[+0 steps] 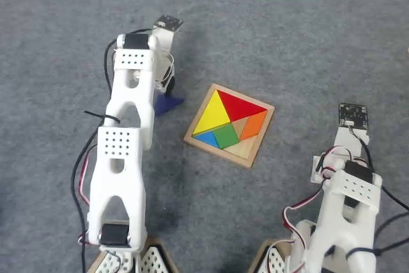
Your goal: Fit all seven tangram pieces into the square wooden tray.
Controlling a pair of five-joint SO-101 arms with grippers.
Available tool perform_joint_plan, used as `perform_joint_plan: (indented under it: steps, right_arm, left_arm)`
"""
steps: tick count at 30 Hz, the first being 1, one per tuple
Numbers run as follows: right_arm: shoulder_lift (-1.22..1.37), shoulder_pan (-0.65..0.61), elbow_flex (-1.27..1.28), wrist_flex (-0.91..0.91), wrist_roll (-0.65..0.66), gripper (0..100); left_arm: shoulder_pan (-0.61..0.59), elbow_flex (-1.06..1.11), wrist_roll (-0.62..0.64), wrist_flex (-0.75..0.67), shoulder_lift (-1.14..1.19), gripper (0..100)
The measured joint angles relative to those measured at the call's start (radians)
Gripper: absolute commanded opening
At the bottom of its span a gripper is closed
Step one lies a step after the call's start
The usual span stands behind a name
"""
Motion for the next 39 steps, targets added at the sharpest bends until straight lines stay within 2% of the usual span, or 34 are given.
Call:
perform_joint_plan:
  steps: [5, 11, 20, 23, 27, 32, 39]
  right_arm:
    - [0.0, 0.0, 0.0, 0.0, 0.0, 9.1]
    - [0.0, 0.0, 0.0, 0.0, 0.0, 9.1]
    - [0.0, 0.0, 0.0, 0.0, 0.0, 9.1]
    - [0.0, 0.0, 0.0, 0.0, 0.0, 9.1]
    - [0.0, 0.0, 0.0, 0.0, 0.0, 9.1]
    - [0.0, 0.0, 0.0, 0.0, 0.0, 9.1]
    - [0.0, 0.0, 0.0, 0.0, 0.0, 9.1]
  left_arm:
    - [0.021, 0.327, -0.068, 0.003, -0.169, 10]
    - [0.032, 0.69, -0.092, 0.006, -0.42, 10]
    - [0.032, 0.743, -0.176, 0.008, -0.76, 11]
    - [0.032, 0.795, -0.255, 0.009, -0.793, 15]
    - [0.032, 0.991, -0.404, 0.005, -0.802, 20]
    - [0.032, 1.198, -0.546, -0.121, -0.807, 21]
    - [0.018, 1.241, -0.643, -0.275, -0.813, 22]
